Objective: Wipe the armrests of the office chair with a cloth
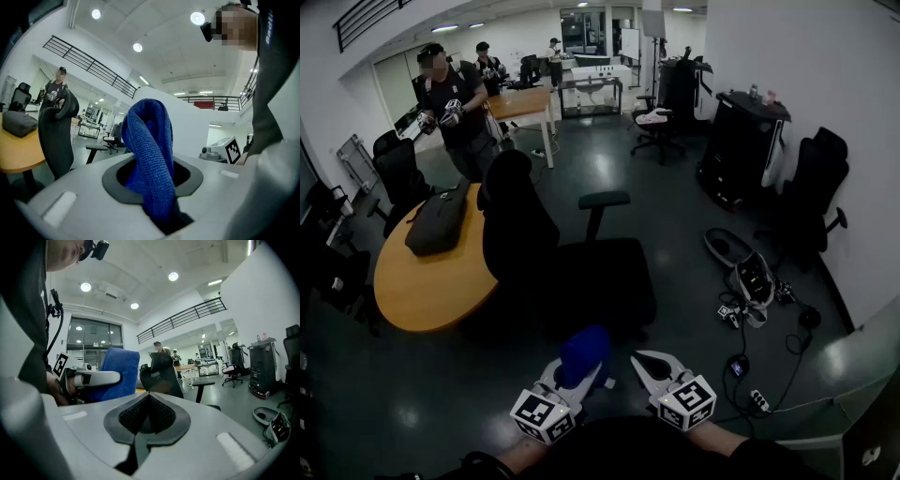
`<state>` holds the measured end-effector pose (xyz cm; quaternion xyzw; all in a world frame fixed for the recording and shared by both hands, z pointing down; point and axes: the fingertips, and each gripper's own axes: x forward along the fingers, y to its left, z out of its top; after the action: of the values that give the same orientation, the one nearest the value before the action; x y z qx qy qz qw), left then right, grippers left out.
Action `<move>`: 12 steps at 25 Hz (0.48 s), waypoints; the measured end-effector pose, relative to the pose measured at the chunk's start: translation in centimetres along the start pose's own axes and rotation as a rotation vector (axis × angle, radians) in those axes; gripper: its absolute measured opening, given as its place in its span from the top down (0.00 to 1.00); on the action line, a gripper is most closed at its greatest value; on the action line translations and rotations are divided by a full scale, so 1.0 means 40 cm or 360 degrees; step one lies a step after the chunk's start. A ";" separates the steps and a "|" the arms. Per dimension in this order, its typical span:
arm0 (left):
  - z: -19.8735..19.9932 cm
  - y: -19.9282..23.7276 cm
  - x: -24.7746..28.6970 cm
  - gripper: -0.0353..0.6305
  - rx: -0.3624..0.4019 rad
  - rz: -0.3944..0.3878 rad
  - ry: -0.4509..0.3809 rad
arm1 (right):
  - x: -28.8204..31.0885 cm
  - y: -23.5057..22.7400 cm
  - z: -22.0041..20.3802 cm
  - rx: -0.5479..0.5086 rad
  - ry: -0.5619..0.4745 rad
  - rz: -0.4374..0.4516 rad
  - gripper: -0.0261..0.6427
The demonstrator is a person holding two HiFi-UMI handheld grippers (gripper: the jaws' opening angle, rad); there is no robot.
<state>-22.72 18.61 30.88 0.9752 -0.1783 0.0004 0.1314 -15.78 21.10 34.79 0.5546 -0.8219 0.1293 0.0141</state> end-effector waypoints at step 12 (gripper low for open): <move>-0.001 -0.004 0.003 0.75 -0.0002 0.0004 0.0004 | -0.004 -0.005 -0.002 0.0000 0.0001 0.0002 0.96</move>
<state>-22.54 18.71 30.87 0.9749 -0.1793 0.0018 0.1322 -15.55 21.18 34.89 0.5540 -0.8223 0.1294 0.0143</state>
